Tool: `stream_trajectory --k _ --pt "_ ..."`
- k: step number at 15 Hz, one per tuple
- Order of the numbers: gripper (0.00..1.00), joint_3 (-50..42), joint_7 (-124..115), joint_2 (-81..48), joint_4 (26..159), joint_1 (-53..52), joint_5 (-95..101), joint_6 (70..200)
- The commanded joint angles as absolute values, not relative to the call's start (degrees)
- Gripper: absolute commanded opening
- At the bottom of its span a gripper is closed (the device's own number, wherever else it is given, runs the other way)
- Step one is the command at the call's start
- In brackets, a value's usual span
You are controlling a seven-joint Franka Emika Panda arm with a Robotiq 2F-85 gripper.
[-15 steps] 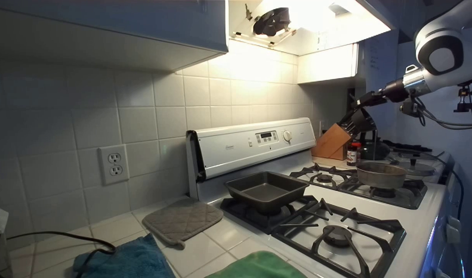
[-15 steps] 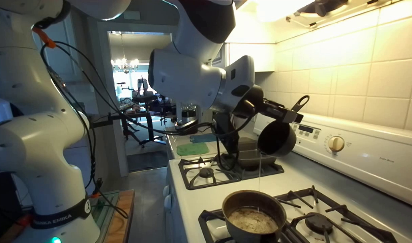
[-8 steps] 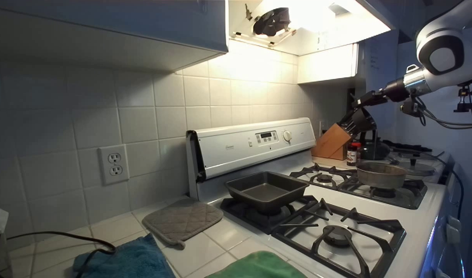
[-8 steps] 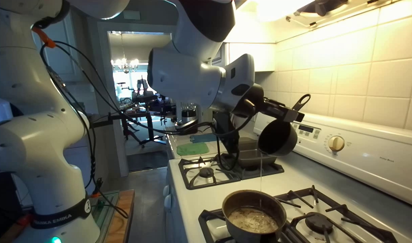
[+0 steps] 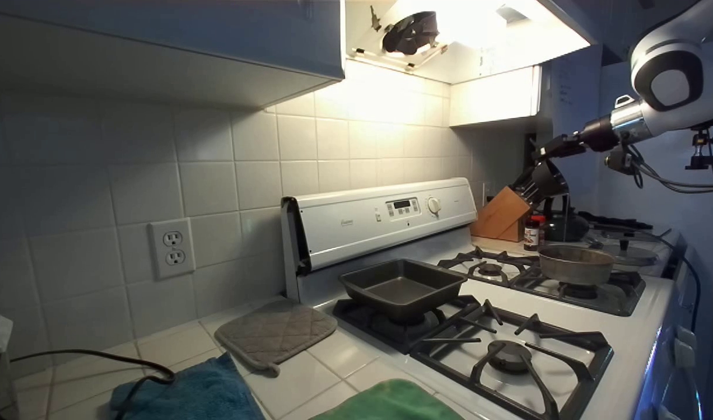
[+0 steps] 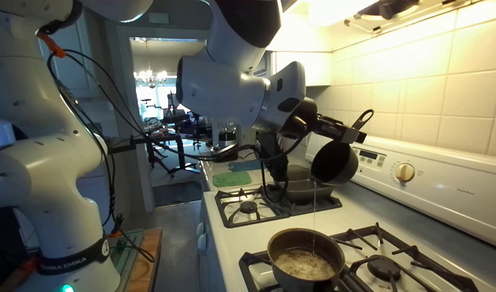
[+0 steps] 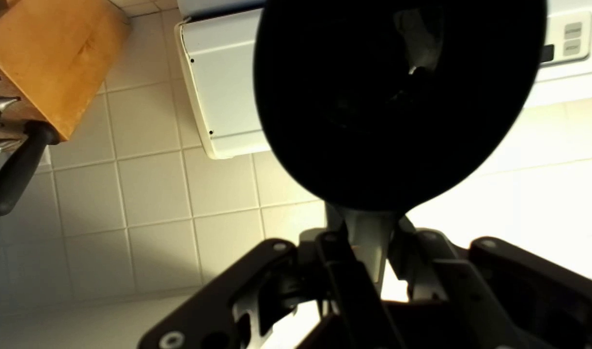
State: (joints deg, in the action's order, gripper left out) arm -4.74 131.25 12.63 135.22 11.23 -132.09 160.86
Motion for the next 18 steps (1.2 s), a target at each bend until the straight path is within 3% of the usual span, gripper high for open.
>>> stream_trajectory --k 1,18 --pt "0.06 -5.2 132.6 15.2 137.5 11.6 -133.0 158.5" --pt "0.06 -6.1 132.3 16.0 138.4 11.6 -133.0 155.7"
